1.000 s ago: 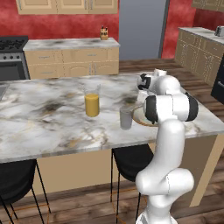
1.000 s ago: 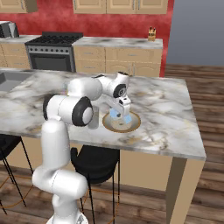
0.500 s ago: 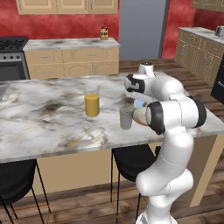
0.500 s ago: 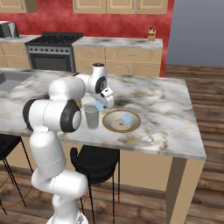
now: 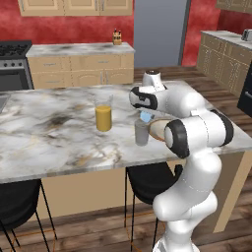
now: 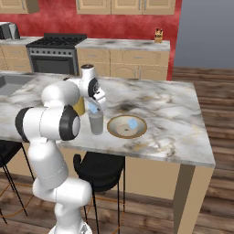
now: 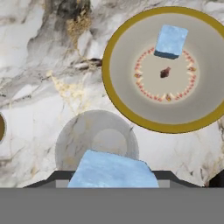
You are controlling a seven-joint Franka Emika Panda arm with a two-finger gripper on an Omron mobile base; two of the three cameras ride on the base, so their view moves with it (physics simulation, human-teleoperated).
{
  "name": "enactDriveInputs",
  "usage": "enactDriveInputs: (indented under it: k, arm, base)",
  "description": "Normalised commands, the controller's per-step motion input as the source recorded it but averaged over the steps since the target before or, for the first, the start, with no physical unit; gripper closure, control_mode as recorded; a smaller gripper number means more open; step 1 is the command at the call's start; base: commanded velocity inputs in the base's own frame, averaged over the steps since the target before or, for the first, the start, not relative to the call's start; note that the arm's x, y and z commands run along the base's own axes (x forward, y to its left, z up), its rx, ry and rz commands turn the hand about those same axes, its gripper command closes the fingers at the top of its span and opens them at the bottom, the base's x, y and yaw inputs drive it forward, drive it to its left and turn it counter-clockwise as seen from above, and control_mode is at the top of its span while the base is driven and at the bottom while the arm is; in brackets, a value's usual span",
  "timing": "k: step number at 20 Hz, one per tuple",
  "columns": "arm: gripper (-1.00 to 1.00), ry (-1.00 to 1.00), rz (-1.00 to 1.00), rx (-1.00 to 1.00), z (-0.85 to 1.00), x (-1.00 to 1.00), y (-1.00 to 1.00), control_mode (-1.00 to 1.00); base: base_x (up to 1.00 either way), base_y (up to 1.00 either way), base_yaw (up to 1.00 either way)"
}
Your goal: There are two ice cubes in the ice bowl. Place both ice cubes in the glass cup.
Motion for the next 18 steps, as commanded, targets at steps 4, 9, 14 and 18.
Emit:
enactDriveInputs:
  k: [4,9,14,18]
  arm:
    - [1.00,0.03,0.00,0.00,-0.03,0.20,0.00,-1.00]
    - [1.00,0.04,-0.02,0.01,0.00,0.30,0.00,-1.00]
    - [1.00,0.02,-0.03,0.01,0.00,0.12,0.04,-1.00]
    - [1.00,0.04,-0.02,0.05,-0.09,0.00,0.10,-1.00]
  base:
    - [0.00,0.00,0.00]
    - [0.00,0.00,0.00]
    - [0.00,0.00,0.00]
    - [0.00,0.00,0.00]
